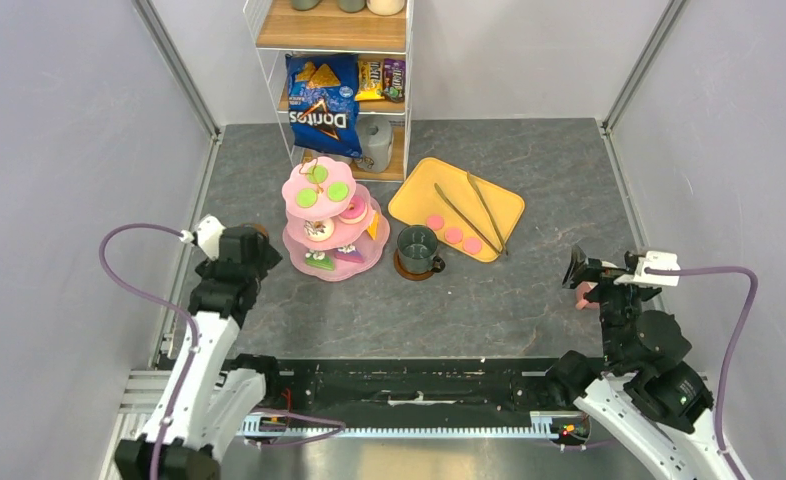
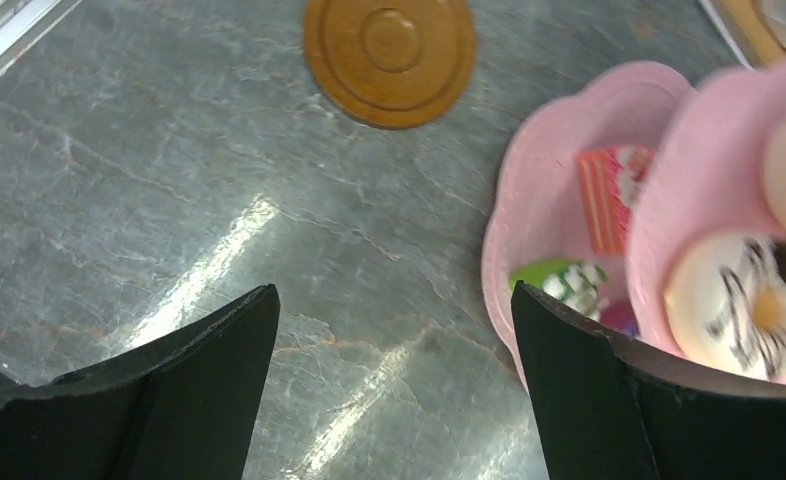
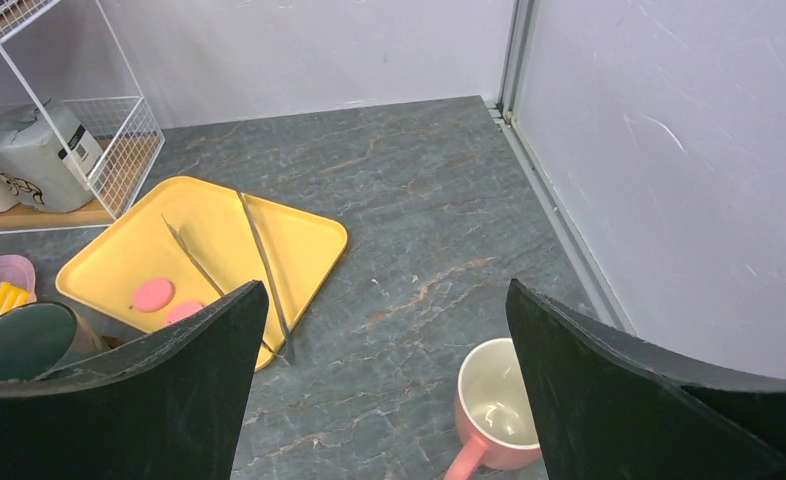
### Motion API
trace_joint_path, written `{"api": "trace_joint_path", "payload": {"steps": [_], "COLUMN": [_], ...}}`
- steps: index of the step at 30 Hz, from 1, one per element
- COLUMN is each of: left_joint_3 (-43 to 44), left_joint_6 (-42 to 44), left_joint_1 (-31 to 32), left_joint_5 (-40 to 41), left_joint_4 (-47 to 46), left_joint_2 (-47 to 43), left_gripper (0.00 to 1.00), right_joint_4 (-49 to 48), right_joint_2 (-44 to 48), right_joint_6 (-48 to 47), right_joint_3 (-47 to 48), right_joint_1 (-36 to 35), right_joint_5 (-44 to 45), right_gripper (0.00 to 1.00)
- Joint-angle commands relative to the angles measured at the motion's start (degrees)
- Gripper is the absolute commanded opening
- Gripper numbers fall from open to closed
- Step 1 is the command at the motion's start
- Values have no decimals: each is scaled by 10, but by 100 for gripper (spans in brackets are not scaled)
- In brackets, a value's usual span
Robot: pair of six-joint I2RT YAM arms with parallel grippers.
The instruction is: Serve the afternoon tea
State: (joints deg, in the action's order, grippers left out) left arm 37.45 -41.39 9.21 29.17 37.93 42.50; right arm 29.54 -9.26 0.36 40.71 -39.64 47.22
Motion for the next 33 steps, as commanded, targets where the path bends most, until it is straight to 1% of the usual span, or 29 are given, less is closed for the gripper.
{"api": "trace_joint_path", "payload": {"steps": [1,4,7,9,11,14,20,24,29,33], "left_joint_3": [43,69,95,118,150,186,245,260,270,266], "left_joint_6": [4,6,4,17,30,46,65,75,91,94], "left_joint_1": [-115,-170,-215,-225,-227,-231,-239,-248,-251,-251], "left_joint_5": [-107,-105,-120,-121,-115,-109,-94,-91,-87,-107], "left_joint_4": [-53,-74,-93,-102,-98,-92,-76,-71,-65,-41], "left_joint_2": [86,170,252,312,365,437,539,574,601,615], "left_gripper": [93,92,89,88,88,87,84,74,65,48], "right_joint_4": [-68,-69,-77,-85,-86,-83,-81,-81,-84,-85], "right_joint_2": [42,49,69,87,85,87,87,88,88,88], "right_joint_6": [-34,-34,-40,-45,-45,-38,-35,-35,-36,-36], "right_joint_3": [-31,-33,-43,-51,-49,-49,-48,-48,-50,-50], "right_joint_1": [-2,-2,-1,-1,-1,-2,-2,-2,-2,-1], "right_joint_5": [4,4,-1,-2,4,-15,-16,-20,-25,-28], "right_gripper": [97,97,97,97,97,97,97,97,97,97]}}
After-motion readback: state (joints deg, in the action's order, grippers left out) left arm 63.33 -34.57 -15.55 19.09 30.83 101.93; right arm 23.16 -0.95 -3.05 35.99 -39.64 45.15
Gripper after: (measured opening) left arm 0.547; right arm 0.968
